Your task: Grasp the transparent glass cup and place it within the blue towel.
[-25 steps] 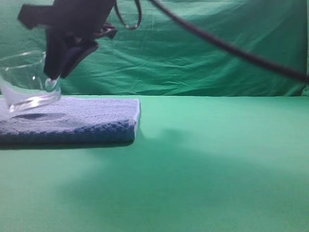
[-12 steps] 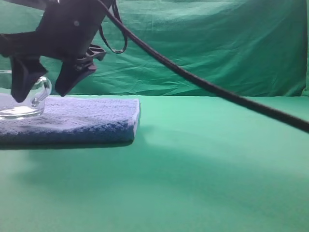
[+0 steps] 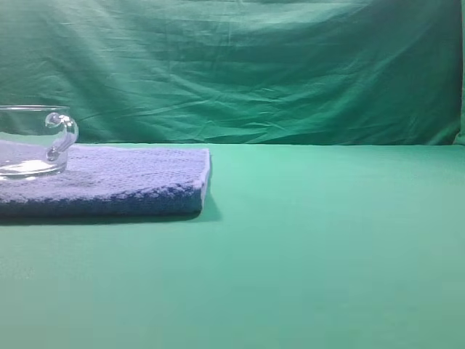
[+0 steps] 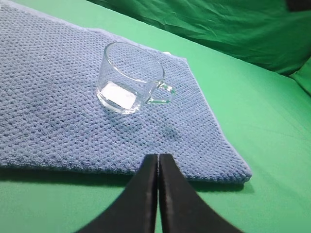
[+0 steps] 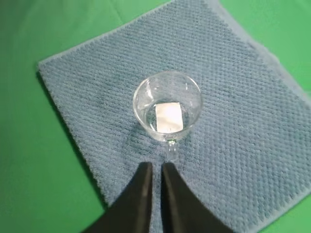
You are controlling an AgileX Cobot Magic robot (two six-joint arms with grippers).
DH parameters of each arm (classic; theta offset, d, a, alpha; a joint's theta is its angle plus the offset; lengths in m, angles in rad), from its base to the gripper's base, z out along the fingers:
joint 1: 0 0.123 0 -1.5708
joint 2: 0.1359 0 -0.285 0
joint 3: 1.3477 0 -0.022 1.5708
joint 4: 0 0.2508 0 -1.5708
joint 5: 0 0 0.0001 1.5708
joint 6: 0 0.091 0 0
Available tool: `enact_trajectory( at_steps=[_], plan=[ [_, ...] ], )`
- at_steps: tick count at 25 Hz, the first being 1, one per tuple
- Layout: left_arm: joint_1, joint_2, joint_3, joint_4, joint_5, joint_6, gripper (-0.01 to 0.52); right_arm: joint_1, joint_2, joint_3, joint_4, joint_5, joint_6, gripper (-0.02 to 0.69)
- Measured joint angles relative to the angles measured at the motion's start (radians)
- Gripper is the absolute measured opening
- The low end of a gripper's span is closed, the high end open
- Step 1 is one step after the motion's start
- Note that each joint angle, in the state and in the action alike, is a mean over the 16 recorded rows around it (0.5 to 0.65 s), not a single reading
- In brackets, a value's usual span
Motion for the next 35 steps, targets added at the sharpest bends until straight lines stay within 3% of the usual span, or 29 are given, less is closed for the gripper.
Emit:
enact_trajectory(
  at_steps=[14, 24, 35],
  plan=[
    [0.0, 0.0, 0.0, 0.0, 0.0, 0.0, 0.0, -0.001, -0.618, 0.63, 0.006, -0.252, 0.044, 0.0],
    [0.0, 0.0, 0.0, 0.0, 0.0, 0.0, 0.0, -0.013, -0.922, 0.85, -0.075, -0.278, 0.156, 0.0],
    [0.0, 0.0, 0.0, 0.0, 0.0, 0.0, 0.0, -0.23, -1.165, 1.066, -0.182, -0.43, 0.24, 0.0]
  ],
)
